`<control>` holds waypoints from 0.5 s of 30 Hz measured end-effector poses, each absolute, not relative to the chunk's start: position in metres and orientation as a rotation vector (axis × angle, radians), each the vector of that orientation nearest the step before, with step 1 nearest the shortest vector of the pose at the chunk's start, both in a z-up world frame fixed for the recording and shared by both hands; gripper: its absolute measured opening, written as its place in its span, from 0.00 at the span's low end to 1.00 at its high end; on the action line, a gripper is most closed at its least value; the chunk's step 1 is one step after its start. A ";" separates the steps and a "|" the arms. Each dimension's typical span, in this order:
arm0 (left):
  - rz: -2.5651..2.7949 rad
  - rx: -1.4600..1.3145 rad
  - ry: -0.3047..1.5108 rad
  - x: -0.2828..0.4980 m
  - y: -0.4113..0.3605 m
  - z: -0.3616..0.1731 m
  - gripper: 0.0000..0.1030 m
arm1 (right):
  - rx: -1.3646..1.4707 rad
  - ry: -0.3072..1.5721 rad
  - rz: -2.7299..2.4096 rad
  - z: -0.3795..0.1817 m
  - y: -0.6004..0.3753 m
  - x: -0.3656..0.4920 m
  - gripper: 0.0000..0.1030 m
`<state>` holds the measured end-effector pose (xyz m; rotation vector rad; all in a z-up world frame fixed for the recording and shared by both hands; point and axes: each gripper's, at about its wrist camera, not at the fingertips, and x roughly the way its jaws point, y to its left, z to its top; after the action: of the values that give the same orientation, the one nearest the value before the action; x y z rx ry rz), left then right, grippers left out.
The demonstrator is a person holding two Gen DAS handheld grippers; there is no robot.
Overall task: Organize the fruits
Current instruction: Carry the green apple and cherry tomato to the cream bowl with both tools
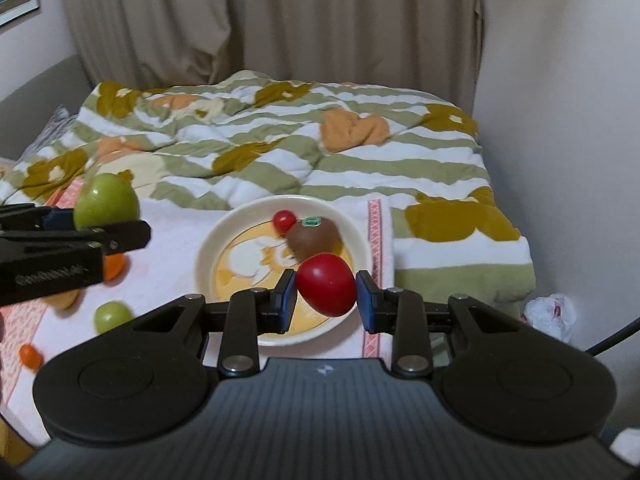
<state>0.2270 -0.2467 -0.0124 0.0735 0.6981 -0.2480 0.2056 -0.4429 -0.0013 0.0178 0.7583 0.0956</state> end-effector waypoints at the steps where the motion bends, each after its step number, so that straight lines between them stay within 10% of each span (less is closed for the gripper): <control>1: -0.258 0.082 0.708 0.235 -0.251 -0.017 0.55 | 0.024 0.762 0.090 -0.003 -0.444 0.212 0.46; 15: -0.366 0.240 0.834 0.324 -0.280 -0.091 0.55 | 0.103 0.848 0.001 -0.047 -0.457 0.279 0.46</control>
<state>0.3236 -0.2798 -0.0913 0.2397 0.8336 -0.3658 0.2787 -0.4572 -0.0470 0.1033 0.8478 0.0008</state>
